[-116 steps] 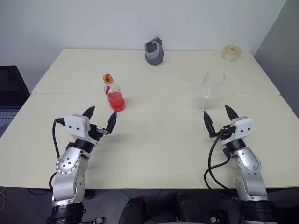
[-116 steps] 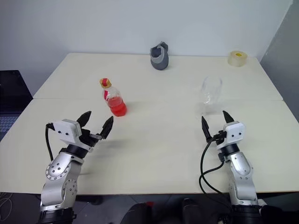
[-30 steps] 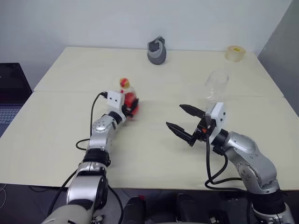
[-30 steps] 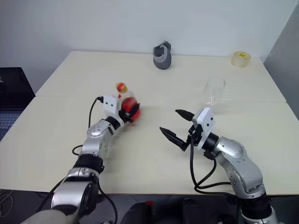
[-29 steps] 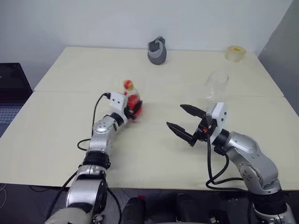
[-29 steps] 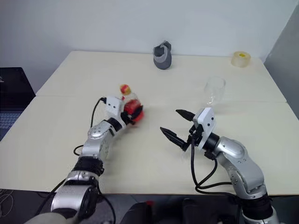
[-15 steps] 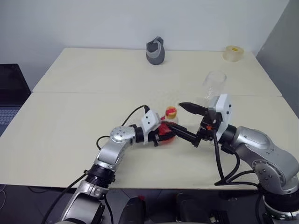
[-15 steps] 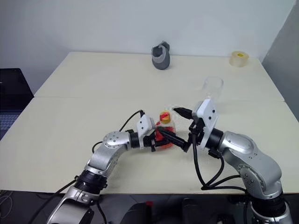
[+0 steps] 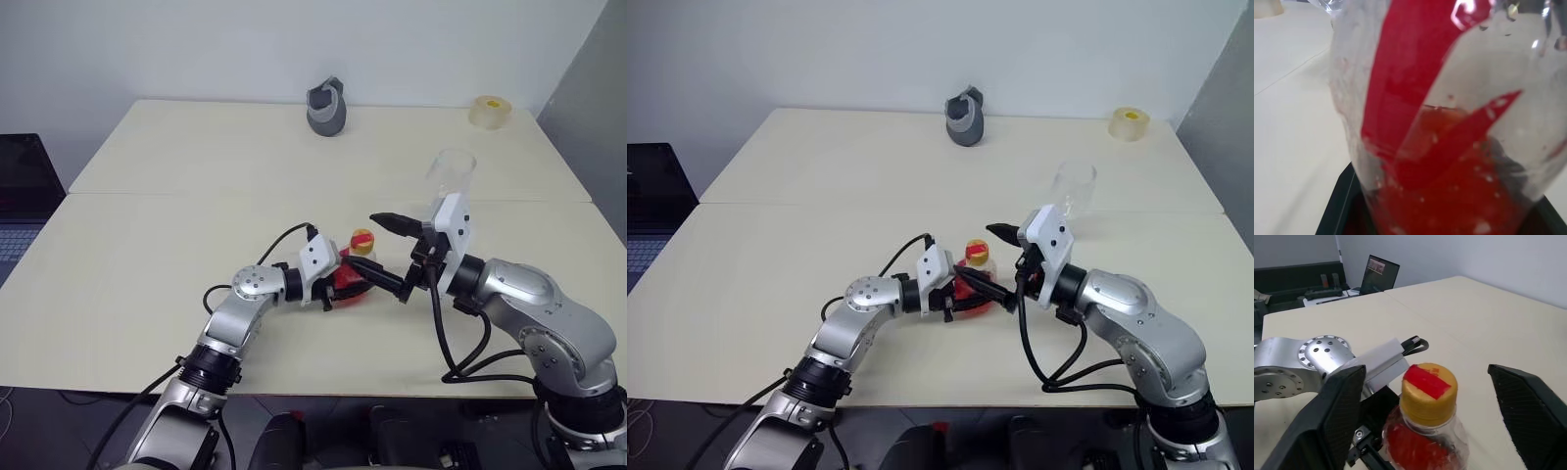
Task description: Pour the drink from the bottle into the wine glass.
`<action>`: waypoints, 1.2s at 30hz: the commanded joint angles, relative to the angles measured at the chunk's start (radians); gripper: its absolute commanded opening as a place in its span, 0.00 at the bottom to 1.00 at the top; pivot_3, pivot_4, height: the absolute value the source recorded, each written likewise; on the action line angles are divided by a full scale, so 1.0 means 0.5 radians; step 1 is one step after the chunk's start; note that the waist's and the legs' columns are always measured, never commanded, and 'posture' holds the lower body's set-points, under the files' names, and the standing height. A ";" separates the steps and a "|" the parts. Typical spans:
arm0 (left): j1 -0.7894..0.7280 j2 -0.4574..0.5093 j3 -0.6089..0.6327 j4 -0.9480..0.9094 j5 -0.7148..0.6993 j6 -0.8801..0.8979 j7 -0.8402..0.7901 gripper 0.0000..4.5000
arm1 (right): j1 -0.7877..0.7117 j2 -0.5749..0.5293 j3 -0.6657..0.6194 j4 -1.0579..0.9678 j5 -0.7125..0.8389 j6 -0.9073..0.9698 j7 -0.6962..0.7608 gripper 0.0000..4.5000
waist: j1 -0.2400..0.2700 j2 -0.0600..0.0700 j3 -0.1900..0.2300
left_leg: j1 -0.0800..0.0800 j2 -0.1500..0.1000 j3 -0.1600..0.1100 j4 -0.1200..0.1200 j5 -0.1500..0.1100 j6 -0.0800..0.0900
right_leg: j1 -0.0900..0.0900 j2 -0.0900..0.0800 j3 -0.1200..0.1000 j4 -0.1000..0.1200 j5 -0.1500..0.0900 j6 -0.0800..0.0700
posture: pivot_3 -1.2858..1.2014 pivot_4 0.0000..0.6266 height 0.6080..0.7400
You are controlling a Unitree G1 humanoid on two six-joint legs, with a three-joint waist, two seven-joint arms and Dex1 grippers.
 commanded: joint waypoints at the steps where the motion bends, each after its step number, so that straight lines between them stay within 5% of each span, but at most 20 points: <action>1: -0.027 -0.003 0.003 -0.066 -0.002 -0.052 -0.008 0.43 | -0.032 0.006 0.006 -0.020 -0.035 -0.063 0.016 0.61 | 0.000 0.000 0.000 | 0.000 0.000 0.000 0.000 0.000 0.000 | 0.000 0.000 0.000 0.000 0.000 0.000 | 0.52 0.24 1.00; 6: -0.027 -0.006 0.007 -0.065 0.001 -0.054 -0.008 0.43 | -0.031 -0.035 0.038 0.011 -0.091 -0.106 0.094 0.27 | 0.000 0.000 0.000 | 0.000 0.000 0.000 0.000 0.000 0.000 | 0.000 0.000 0.000 0.000 0.000 0.000 | 0.52 0.24 1.00; 11: -0.023 0.004 -0.006 -0.102 -0.023 -0.048 -0.062 0.36 | -0.080 -0.143 0.083 0.117 -0.132 -0.218 0.339 0.27 | 0.000 0.000 0.000 | 0.000 0.000 0.001 0.000 0.000 0.000 | 0.000 0.000 -0.001 0.000 0.000 0.000 | 0.52 0.24 1.00; 19: -0.002 0.078 -0.070 -0.170 -0.033 -0.105 -0.223 0.28 | -0.529 -0.506 0.285 0.798 -0.317 -0.670 1.283 0.27 | -0.003 0.003 0.003 | 0.003 0.000 0.005 0.000 0.000 0.001 | 0.000 0.001 -0.004 0.000 0.000 0.000 | 0.52 0.24 1.00; 28: 0.011 0.016 -0.030 -0.131 -0.011 -0.109 -0.079 0.24 | -0.541 -0.488 0.151 0.723 -0.133 -0.484 1.282 0.27 | 0.006 0.003 0.004 | 0.000 0.000 0.001 0.001 0.000 0.001 | 0.000 -0.003 -0.001 0.000 0.000 -0.001 | 0.52 0.24 1.00; 35: 0.042 -0.075 0.014 -0.133 -0.028 -0.047 0.065 0.23 | -0.047 -0.336 -0.310 0.020 0.240 -0.094 0.584 0.80 | 0.015 0.004 0.004 | -0.007 0.000 -0.006 0.002 0.000 0.000 | -0.002 -0.003 -0.005 0.000 0.000 -0.001 | 0.52 0.24 1.00; 36: 0.041 -0.082 0.018 -0.127 -0.029 -0.044 0.079 0.23 | -0.001 -0.287 -0.347 -0.058 0.259 -0.067 0.463 0.81 | 0.015 0.004 0.004 | -0.007 0.000 -0.007 0.003 0.000 0.000 | -0.001 -0.003 -0.006 0.000 0.000 -0.001 | 0.52 0.24 1.00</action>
